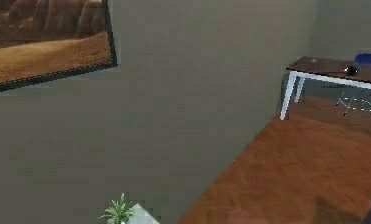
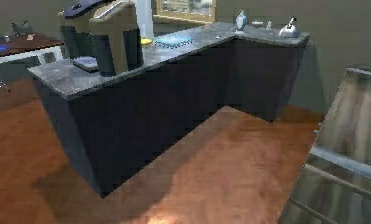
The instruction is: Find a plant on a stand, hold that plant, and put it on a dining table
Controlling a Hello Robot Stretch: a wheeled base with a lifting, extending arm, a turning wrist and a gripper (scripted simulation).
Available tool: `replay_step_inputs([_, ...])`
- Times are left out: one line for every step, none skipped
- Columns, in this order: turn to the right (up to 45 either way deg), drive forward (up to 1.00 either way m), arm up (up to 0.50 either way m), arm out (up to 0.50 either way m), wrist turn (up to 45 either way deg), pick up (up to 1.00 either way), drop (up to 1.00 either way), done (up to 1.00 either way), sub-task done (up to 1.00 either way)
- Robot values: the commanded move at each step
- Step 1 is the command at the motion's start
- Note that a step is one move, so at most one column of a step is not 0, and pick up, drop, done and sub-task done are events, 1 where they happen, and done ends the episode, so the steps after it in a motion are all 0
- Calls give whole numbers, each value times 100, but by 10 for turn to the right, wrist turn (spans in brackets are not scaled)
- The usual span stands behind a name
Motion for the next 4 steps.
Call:
replay_step_inputs([-450,0,0,0,0,0,0,0,0])
replay_step_inputs([-450,0,0,0,0,0,0,0,0])
replay_step_inputs([-210,0,0,0,0,0,0,0,0])
replay_step_inputs([0,0,50,0,0,0,0,0,0])
